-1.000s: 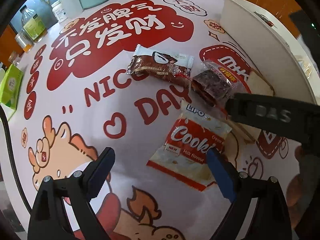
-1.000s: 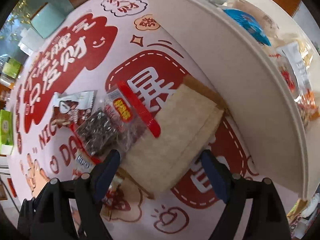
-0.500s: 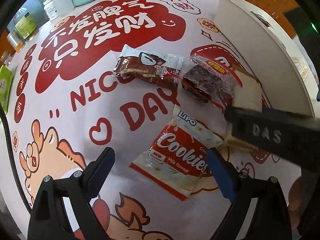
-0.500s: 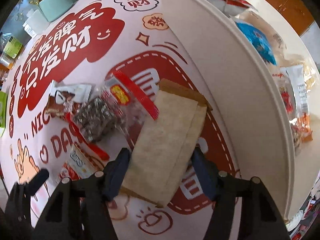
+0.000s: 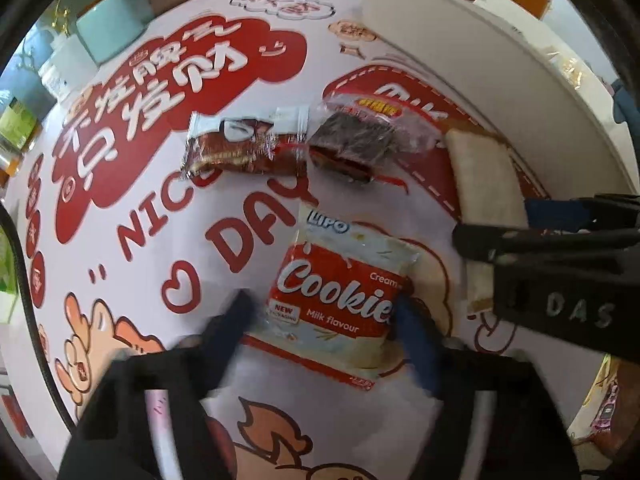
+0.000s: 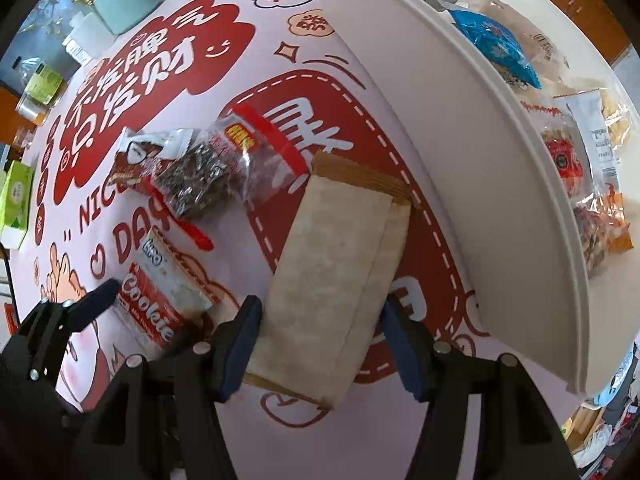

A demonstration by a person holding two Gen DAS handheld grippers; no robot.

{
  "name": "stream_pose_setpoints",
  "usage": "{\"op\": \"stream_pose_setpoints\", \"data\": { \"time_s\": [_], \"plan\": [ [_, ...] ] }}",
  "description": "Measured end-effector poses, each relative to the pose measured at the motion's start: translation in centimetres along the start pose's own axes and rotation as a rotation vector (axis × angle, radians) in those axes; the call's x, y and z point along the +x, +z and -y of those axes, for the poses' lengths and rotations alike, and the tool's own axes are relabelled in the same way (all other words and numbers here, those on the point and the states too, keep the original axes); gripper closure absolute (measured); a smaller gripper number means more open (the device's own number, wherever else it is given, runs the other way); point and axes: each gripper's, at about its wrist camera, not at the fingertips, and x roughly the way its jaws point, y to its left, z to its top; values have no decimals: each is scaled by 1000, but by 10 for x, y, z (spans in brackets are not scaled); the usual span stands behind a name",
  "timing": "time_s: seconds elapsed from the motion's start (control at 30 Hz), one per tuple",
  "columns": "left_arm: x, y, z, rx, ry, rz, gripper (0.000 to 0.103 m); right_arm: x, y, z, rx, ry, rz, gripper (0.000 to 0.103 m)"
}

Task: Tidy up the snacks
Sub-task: 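Grasp the Lipo Cookies pack with the left gripper while the right gripper grasps the beige bread slice, then carry the cookies pack and bread slice over the white tray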

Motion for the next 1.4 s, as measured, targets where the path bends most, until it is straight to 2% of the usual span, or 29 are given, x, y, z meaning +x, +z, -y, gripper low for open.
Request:
{"op": "stream_pose_setpoints", "data": {
  "time_s": [0.03, 0.17, 0.3, 0.43, 0.57, 0.63, 0.9, 1.1, 1.4],
  "plan": [
    [-1, 0, 1, -2, -3, 0, 53, -1, -3, -1, -6, 6, 2, 41],
    [-5, -3, -2, -37, 6, -12, 55, -10, -17, -11, -41, 20, 22, 42],
    [-25, -18, -11, -72, 19, 5, 55, -26, -24, -25, -75, 37, 56, 43],
    [-46, -22, -13, -96, 31, 41, 55, -45, -15, -13, -107, 61, 90, 45],
    [-64, -21, -8, -100, 66, 71, 55, -60, -23, -8, -137, 97, 117, 46],
    [-74, -20, -4, -103, 90, 82, 55, -61, -14, -12, -146, 116, 122, 46],
    [-103, -11, 0, -163, 93, 126, 55, -84, -10, -4, -193, 214, 147, 46],
    [-131, 12, 17, -174, 76, 193, 55, -127, -7, 19, -204, 286, 240, 46],
    [-169, 87, 73, -151, 4, 315, 55, -190, 16, 87, -166, 242, 471, 46]
  ]
}}
